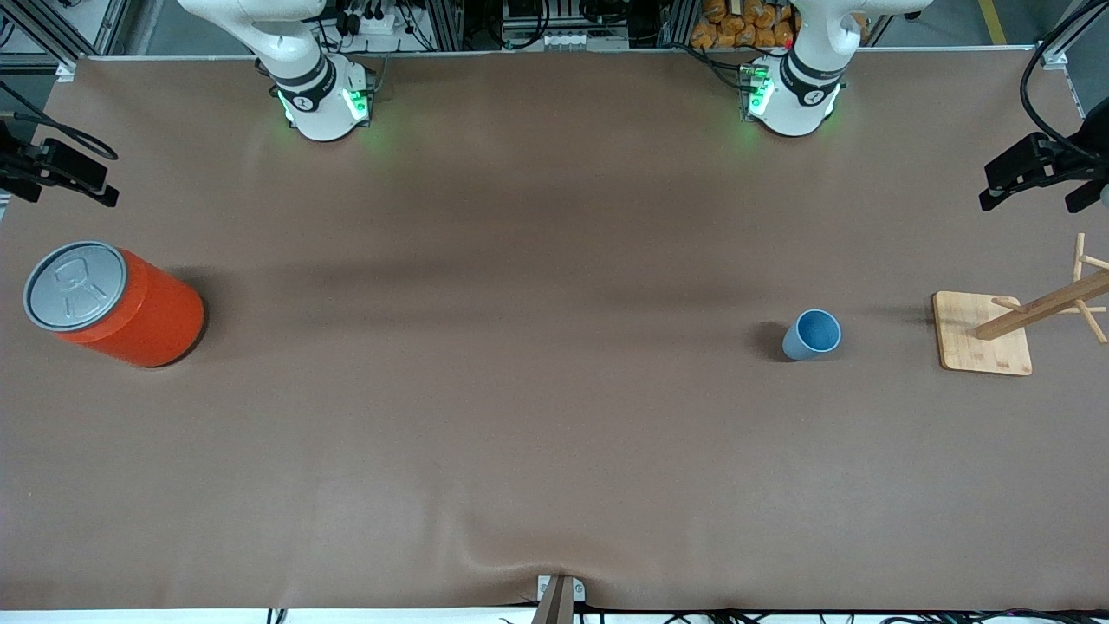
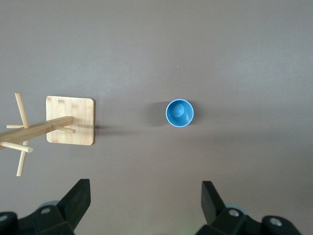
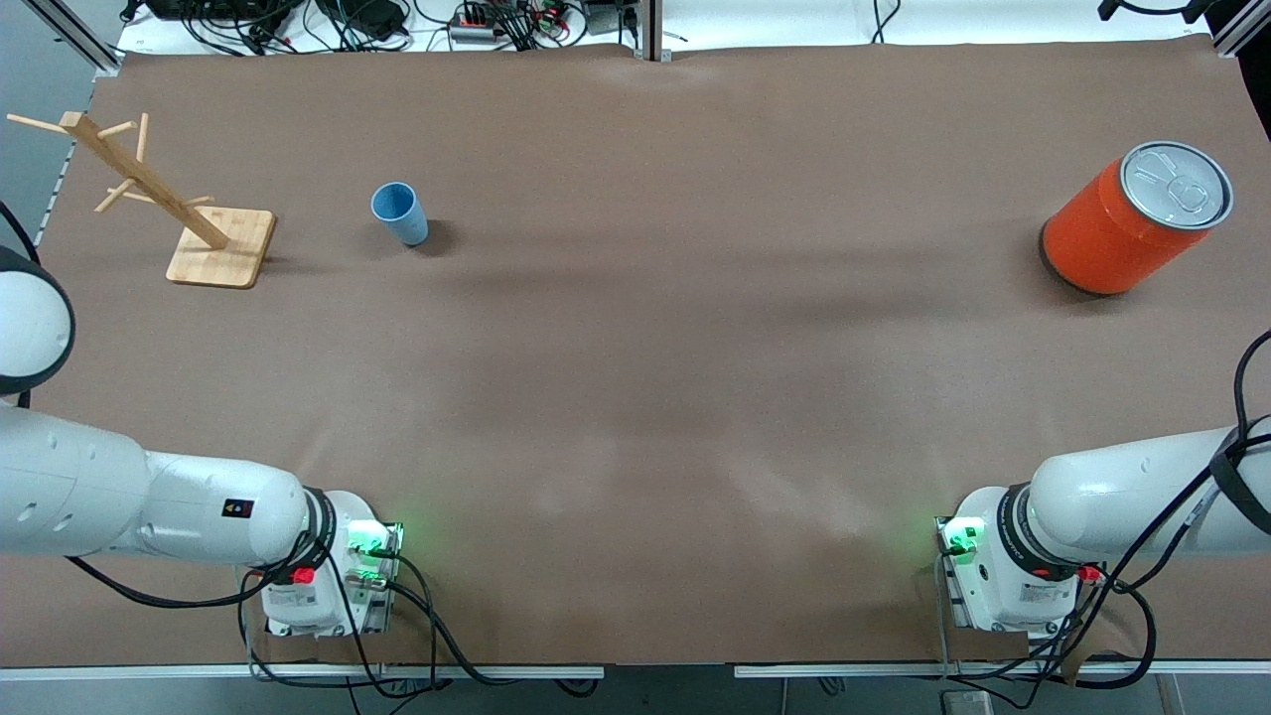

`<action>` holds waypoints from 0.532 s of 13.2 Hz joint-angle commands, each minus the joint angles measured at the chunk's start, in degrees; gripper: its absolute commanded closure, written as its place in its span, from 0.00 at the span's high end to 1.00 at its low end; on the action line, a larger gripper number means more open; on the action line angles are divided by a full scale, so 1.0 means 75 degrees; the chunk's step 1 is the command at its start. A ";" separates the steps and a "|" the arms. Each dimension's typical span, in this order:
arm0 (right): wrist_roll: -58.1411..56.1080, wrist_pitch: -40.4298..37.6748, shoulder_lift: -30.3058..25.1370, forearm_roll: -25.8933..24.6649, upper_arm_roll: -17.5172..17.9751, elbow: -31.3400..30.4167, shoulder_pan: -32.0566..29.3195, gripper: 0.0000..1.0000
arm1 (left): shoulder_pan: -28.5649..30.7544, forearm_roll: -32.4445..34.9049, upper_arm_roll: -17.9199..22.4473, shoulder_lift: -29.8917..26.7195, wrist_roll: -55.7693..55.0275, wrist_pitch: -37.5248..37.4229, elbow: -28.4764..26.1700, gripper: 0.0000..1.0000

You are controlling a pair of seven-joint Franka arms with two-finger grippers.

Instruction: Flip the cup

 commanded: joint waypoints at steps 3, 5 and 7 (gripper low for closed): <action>0.0125 -0.0058 0.0023 -0.0010 0.0037 0.0145 -0.0103 1.00 | -0.0044 -0.0016 0.0047 -0.0043 -0.0095 0.0052 -0.0026 1.00; 0.0125 -0.0069 0.0023 -0.0011 0.0049 0.0145 -0.0126 1.00 | -0.0044 -0.0016 0.0047 -0.0020 -0.0106 0.0052 -0.0026 1.00; 0.0137 -0.0069 0.0012 0.0013 0.0049 0.0157 -0.0115 1.00 | -0.0044 -0.0016 0.0047 -0.0020 -0.0106 0.0052 -0.0026 1.00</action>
